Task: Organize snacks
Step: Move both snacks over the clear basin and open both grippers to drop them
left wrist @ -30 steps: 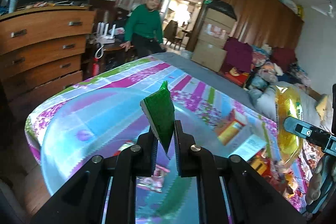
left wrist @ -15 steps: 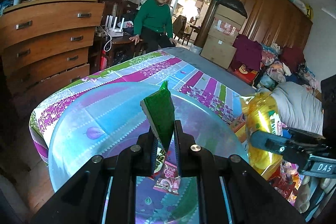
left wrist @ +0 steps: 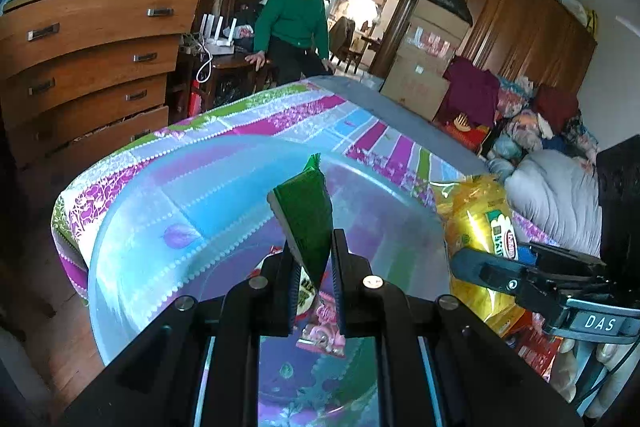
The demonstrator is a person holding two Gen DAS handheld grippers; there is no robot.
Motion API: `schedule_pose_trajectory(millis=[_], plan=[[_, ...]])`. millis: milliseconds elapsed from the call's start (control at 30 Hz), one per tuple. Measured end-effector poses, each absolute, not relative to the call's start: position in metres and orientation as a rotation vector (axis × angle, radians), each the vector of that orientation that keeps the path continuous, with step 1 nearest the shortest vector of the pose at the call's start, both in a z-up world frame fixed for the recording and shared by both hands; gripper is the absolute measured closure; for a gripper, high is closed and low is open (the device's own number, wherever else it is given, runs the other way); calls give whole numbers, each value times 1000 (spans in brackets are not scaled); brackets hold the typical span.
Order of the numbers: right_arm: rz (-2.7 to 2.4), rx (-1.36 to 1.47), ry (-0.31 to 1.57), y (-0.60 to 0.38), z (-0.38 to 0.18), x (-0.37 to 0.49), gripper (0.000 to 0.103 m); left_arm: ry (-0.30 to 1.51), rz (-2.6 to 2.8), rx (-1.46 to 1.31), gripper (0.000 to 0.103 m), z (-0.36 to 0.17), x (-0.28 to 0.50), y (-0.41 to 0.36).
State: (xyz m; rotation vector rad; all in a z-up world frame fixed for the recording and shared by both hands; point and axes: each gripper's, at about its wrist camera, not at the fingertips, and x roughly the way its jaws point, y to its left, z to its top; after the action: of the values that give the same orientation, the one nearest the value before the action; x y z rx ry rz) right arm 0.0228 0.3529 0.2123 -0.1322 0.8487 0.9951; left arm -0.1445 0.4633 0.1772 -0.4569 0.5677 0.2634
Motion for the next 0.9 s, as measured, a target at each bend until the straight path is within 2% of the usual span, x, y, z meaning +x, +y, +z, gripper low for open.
schedule_pose_trajectory(millis=[400,900], plan=[[999,-130,888,353,196,27,56,592,274,-458,90,170,-135,464],[1011,-101,879,352,200,26,56,644,305,-441,90,166,-129,466]])
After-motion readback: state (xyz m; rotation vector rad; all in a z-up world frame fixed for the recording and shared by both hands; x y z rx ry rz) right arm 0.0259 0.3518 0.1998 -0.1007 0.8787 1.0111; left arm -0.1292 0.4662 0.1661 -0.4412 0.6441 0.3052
